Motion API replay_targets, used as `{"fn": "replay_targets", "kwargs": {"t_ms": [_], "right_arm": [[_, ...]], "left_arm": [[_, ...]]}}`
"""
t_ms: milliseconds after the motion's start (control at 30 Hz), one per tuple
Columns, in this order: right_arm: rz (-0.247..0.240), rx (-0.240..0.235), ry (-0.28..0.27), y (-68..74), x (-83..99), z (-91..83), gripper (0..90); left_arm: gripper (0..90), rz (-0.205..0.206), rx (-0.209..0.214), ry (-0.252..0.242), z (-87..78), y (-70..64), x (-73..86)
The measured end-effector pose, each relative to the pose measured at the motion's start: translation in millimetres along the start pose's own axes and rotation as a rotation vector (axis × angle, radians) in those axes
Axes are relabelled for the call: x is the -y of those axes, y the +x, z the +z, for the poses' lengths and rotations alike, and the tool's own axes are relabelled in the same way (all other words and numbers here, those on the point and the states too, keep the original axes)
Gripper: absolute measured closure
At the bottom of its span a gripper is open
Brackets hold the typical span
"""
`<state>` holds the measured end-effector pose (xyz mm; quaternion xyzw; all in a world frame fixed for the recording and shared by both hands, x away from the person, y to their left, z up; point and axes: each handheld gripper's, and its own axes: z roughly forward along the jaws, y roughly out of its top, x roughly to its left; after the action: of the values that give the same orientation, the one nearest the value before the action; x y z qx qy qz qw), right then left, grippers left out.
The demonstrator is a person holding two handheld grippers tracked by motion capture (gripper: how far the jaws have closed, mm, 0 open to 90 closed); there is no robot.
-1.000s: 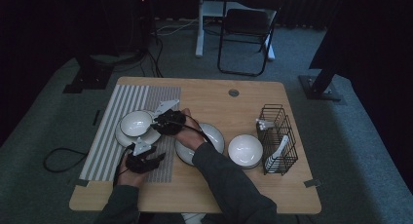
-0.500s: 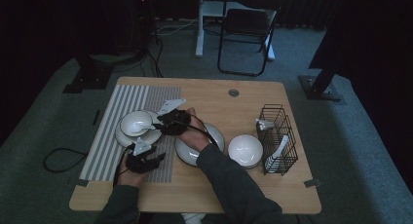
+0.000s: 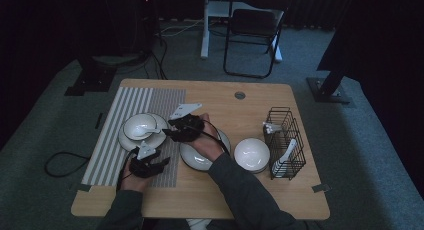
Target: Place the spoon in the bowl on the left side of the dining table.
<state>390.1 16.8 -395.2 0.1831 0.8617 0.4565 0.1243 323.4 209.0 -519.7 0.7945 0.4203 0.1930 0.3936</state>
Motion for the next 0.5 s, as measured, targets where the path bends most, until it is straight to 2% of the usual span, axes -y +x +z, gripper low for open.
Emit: {"fn": "replay_targets", "kwargs": {"t_ms": [167, 300, 500], "right_arm": [[0.015, 0.001, 0.001, 2.4, 3.3, -6.2, 59.7], [0.044, -0.016, -0.016, 2.6, 5.2, -14.8, 59.4], [0.050, -0.007, -0.029, 4.7, 8.8, -26.4, 58.1]], "left_arm": [[50.8, -0.002, 0.001, -0.001, -0.1, -0.1, 0.1], [50.8, 0.001, -0.002, 0.001, 0.1, -0.5, 0.0], [50.8, -0.004, 0.001, 0.000, 0.1, -0.5, 0.0]]}}
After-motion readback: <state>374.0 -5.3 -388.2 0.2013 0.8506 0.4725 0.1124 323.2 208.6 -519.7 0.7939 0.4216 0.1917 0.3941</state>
